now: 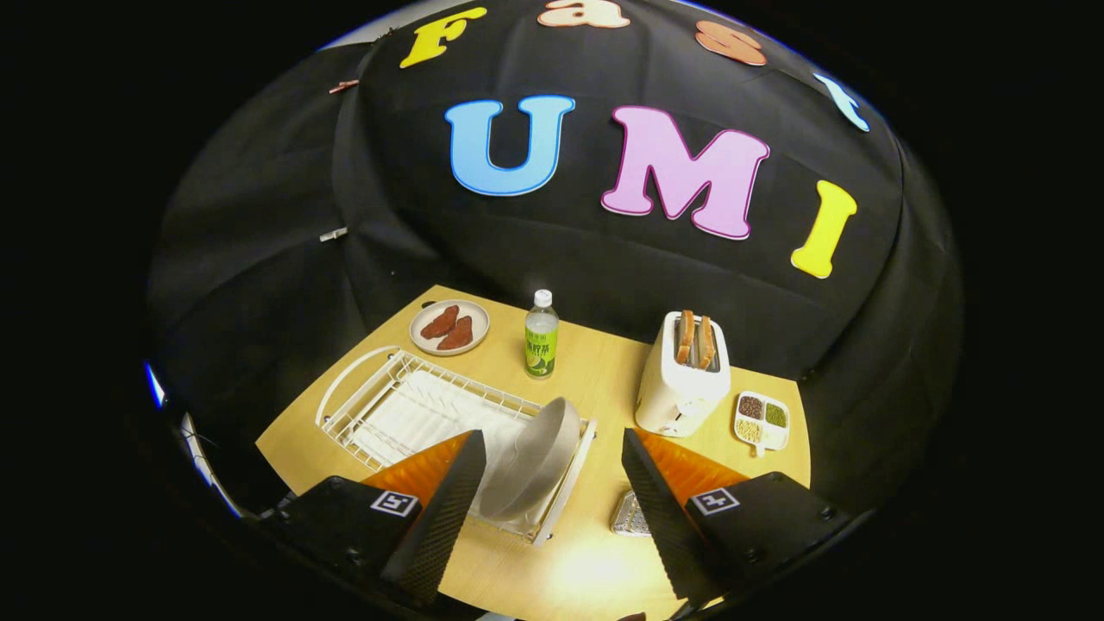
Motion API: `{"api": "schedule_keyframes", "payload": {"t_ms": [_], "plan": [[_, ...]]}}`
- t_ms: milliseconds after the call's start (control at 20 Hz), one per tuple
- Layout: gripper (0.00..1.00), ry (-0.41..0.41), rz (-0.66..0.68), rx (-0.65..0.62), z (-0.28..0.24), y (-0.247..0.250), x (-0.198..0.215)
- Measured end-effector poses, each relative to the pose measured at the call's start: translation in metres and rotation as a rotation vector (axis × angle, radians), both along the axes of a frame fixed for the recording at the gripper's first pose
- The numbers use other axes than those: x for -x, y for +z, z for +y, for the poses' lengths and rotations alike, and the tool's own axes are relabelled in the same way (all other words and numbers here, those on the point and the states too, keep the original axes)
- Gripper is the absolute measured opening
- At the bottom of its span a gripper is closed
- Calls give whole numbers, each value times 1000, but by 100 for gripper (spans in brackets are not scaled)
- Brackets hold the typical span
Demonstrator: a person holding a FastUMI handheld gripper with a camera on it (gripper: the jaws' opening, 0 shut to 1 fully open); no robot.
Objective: Take the plate from the dish rack, then take the spoon from the basket and place it into the plate.
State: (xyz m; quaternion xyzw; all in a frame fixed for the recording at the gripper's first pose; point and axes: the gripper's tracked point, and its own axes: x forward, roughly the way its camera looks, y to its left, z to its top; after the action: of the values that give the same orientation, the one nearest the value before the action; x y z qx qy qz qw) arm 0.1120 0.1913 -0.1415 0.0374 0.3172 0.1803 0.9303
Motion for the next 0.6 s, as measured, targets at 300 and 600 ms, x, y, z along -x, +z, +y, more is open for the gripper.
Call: {"api": "schedule_keyframes", "payload": {"t_ms": [300, 600], "plan": [[98, -21, 162, 74, 21, -72, -21], [89, -69, 256, 125, 29, -118, -28]]}}
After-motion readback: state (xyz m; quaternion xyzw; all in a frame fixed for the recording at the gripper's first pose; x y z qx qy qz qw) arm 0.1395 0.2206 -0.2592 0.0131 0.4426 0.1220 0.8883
